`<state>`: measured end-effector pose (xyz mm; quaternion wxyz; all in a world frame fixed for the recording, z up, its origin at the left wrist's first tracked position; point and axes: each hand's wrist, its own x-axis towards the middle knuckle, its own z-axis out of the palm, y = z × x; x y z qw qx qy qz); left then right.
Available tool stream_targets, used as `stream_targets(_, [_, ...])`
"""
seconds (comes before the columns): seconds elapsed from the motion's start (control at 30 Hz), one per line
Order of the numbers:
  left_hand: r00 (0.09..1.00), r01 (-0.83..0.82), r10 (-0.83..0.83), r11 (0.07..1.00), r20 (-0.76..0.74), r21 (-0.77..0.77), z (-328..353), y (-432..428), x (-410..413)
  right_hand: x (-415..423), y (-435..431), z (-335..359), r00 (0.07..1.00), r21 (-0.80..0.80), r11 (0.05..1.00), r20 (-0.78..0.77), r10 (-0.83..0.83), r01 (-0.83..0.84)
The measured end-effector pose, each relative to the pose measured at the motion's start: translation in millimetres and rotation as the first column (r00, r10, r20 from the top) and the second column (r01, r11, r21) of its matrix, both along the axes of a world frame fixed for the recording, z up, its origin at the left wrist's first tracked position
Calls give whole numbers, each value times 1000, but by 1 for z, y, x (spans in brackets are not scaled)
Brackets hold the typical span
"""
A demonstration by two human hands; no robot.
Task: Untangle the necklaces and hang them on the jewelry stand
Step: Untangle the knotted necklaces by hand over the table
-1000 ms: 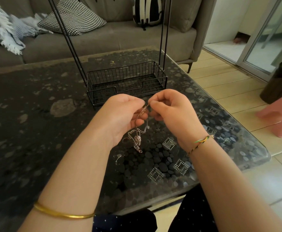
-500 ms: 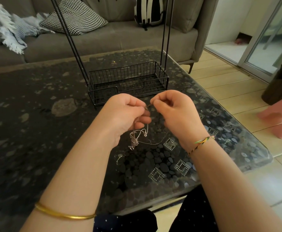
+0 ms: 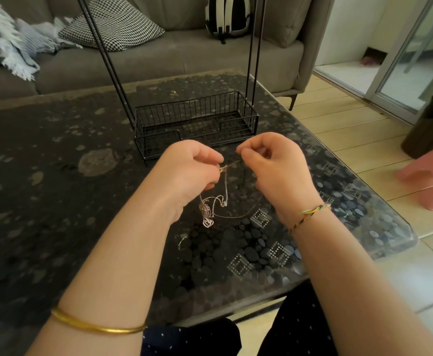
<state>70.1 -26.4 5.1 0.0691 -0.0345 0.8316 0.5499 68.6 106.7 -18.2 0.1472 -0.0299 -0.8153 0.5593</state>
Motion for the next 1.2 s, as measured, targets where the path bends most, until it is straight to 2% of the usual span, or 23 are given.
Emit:
stream_targets(0.23, [997, 14, -24, 992, -76, -128, -1, 2, 1, 3, -1, 3, 1000, -61, 998, 17, -24, 24])
stream_targets(0.37, [994, 4, -19, 991, -111, -133, -2, 0, 0, 3, 1, 4, 998, -74, 995, 32, -59, 61])
stream_targets(0.5, [996, -25, 21, 998, -84, -56, -1, -1, 0, 3, 3, 4, 995, -40, 995, 42, -93, 94])
stream_targets(0.67, [998, -56, 54, 993, 20, 108, 3, -1, 0, 9, 1, 11, 996, -50, 998, 72, 42, -39])
stream_targets(0.87, [990, -90, 53, 951, 132, 296, 6, -1, 2, 13, -4, 13, 998, 108, 992, 38, 58, -62])
stream_targets(1.07, [990, -89, 46, 935, 133, 343, 8, 1, 3, 14, -7, 16, 990, 79, 992, 109, 92, -101])
stream_targets(1.2, [992, -101, 75, 952, 101, 289, 7, 2, 3, 13, -6, 13, 989, 81, 989, 94, 115, -123])
